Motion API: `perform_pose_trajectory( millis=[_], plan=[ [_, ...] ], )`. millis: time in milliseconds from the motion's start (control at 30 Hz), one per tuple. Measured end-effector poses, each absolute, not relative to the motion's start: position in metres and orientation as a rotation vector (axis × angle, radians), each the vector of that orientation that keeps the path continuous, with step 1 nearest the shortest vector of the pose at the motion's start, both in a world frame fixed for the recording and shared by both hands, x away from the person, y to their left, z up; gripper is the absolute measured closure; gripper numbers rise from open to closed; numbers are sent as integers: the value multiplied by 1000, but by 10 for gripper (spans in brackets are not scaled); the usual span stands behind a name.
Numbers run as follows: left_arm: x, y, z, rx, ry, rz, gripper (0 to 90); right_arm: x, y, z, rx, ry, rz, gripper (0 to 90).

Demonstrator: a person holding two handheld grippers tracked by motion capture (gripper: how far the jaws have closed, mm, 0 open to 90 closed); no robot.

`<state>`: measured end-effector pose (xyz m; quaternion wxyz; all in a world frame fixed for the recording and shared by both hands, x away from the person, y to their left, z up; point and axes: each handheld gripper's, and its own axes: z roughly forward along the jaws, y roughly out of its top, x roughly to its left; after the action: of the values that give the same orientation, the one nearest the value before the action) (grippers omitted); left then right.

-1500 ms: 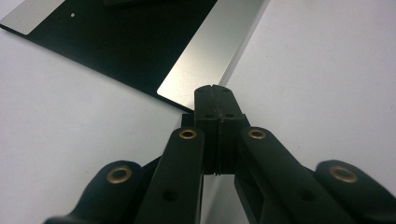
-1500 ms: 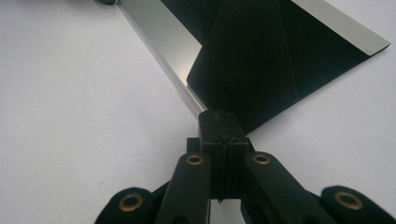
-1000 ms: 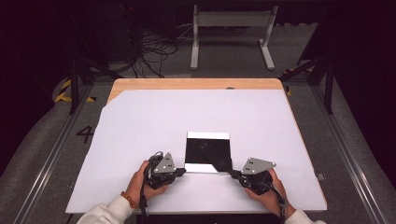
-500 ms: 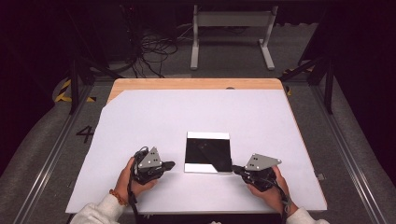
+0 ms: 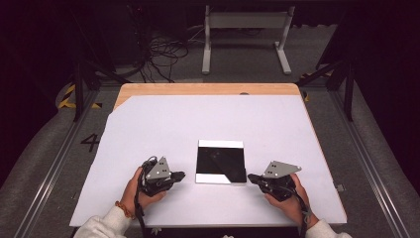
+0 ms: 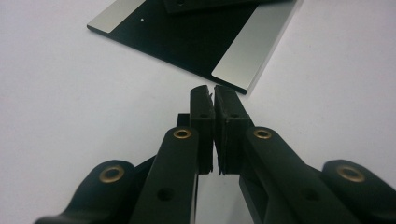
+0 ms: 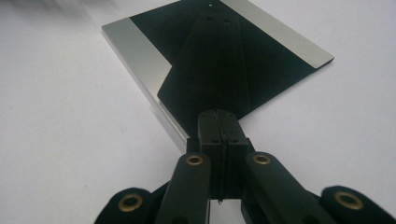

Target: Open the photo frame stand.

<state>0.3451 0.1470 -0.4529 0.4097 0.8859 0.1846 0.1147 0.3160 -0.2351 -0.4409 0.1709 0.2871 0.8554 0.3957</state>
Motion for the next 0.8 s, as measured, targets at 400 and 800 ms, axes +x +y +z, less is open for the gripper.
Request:
perform_pose_trajectory(
  millis=[400, 800],
  plan=[
    [347, 140, -455, 2256, 466, 294, 834, 314, -241, -444, 856, 2484, 1071, 881],
    [351, 137, -458, 2254, 509, 312, 723, 319, -236, -444, 886, 2545, 1027, 856]
  ],
)
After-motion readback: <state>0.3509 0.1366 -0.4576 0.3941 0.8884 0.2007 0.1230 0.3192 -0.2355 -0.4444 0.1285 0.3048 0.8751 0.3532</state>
